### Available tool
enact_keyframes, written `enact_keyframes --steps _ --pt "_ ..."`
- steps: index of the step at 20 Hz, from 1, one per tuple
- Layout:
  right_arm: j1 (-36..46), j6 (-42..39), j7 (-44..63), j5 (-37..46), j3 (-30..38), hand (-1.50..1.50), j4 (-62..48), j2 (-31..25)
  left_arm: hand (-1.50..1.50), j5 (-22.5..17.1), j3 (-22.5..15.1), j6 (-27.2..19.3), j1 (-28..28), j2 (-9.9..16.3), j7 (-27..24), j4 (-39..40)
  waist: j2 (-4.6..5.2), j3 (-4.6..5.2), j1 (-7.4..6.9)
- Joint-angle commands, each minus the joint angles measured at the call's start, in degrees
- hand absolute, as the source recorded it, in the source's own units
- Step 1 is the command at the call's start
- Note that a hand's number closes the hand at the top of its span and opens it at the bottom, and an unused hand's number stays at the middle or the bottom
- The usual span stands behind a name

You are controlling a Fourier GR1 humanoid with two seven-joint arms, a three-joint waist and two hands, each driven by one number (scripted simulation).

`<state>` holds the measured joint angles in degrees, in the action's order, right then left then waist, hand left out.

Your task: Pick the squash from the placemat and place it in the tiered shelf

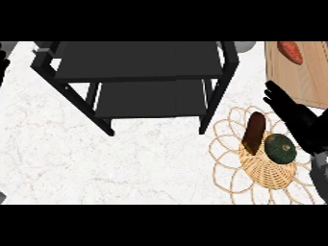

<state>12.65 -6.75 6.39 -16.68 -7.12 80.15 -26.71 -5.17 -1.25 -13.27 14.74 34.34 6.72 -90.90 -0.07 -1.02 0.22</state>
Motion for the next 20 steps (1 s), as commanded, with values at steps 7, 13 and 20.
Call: enact_keyframes --steps 7,13,20 --pt "-12.4 17.4 -2.6 15.3 17.2 1.50 -4.0 -18.3 0.00 -9.7 -0.6 0.4 -12.7 -10.2 8.9 9.0 1.52 2.49 8.01" --pt "-26.2 18.8 -14.7 2.4 29.4 -1.50 0.5 -7.0 0.00 -12.4 -3.5 4.8 -14.7 -16.0 6.5 13.3 -0.15 1.06 2.27" --pt "-41.0 5.7 -13.5 0.5 28.9 -1.50 18.8 -9.6 0.00 -10.8 -4.5 3.1 -15.0 -16.6 10.4 8.9 -0.31 1.09 1.17"
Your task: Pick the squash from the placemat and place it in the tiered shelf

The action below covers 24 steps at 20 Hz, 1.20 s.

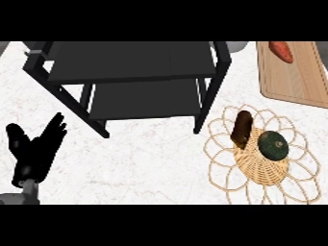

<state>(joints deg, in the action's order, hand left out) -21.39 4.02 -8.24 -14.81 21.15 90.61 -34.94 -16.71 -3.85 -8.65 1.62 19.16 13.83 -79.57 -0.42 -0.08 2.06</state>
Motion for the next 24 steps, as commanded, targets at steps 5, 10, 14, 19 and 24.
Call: enact_keyframes --steps 5,10,14,19,24 --pt "-9.2 -7.2 12.7 -1.8 1.1 -1.50 19.2 -4.0 0.00 -0.2 -0.4 1.7 -1.2 -1.7 0.8 0.7 0.31 0.18 -1.40" --pt "-7.8 -2.9 30.2 2.9 -2.1 -1.50 29.4 -6.8 0.00 0.7 -0.3 2.6 0.2 -1.1 1.0 1.6 0.49 0.20 -2.09" --pt "0.0 3.8 44.9 9.0 -6.1 -1.50 31.4 -8.7 0.00 2.1 -1.5 1.6 -0.7 -2.8 0.0 0.9 0.62 0.16 -3.06" --pt "8.1 6.3 60.7 17.3 -12.6 -1.50 33.1 -11.7 0.00 1.3 -0.1 4.4 1.9 -2.2 -0.3 5.2 0.82 0.23 -3.19" --pt "19.1 5.2 66.2 23.2 -22.4 -1.50 23.3 -7.8 0.00 1.2 0.9 4.1 5.3 -2.2 2.9 5.0 0.76 0.11 -3.16"
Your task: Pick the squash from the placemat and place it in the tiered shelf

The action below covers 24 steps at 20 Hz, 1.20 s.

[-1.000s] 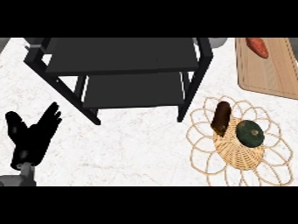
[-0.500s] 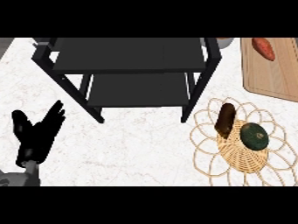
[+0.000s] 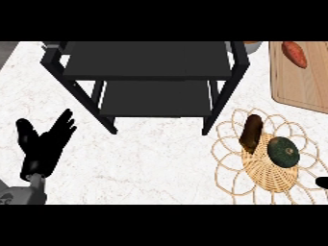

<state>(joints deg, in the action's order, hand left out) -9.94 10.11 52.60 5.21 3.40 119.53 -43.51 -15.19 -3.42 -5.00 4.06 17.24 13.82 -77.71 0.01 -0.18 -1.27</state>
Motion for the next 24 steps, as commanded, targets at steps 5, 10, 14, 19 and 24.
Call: enact_keyframes --steps 5,10,14,19,24 --pt "15.7 -3.4 12.0 7.9 -12.0 -1.50 -8.8 4.3 0.00 2.0 -0.4 -1.7 0.4 -2.4 1.8 2.0 0.24 0.22 0.12" --pt "12.8 -4.9 13.0 11.9 -13.6 -1.50 -9.7 7.3 0.00 2.0 0.4 -0.4 -1.6 -2.6 0.8 1.7 0.05 0.21 0.97" --pt "15.4 -6.1 17.9 14.7 -13.1 -1.50 -9.2 8.8 0.00 -0.2 2.8 1.3 -1.4 -0.2 4.9 -2.1 -0.03 0.22 0.89" --pt "14.4 -5.5 12.6 20.2 -13.2 -1.50 -14.1 12.8 0.00 1.5 3.4 1.7 -0.7 -2.2 1.1 1.8 0.01 0.19 1.20" --pt "13.6 -4.2 13.5 26.0 -17.0 -1.50 -15.5 18.2 0.00 4.1 2.0 0.7 -2.4 -3.7 0.3 1.1 0.01 0.19 1.13"
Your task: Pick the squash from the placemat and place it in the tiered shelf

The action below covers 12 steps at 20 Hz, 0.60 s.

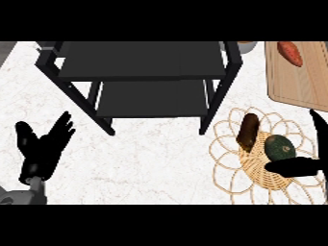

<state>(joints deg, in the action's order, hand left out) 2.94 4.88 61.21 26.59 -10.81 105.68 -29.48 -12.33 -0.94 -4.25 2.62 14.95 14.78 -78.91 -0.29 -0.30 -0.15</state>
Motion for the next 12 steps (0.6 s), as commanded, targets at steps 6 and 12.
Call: enact_keyframes --steps 6,12 --pt "-2.4 0.1 1.9 8.5 -0.8 -1.50 -4.8 5.2 0.00 1.9 0.5 -0.6 -0.6 -2.1 0.2 2.1 0.29 0.31 0.24" --pt "1.6 -2.9 -1.4 8.5 4.6 -1.50 -9.9 5.3 0.00 3.5 0.1 -0.8 -0.3 -3.7 -0.1 2.8 0.30 0.30 0.23"
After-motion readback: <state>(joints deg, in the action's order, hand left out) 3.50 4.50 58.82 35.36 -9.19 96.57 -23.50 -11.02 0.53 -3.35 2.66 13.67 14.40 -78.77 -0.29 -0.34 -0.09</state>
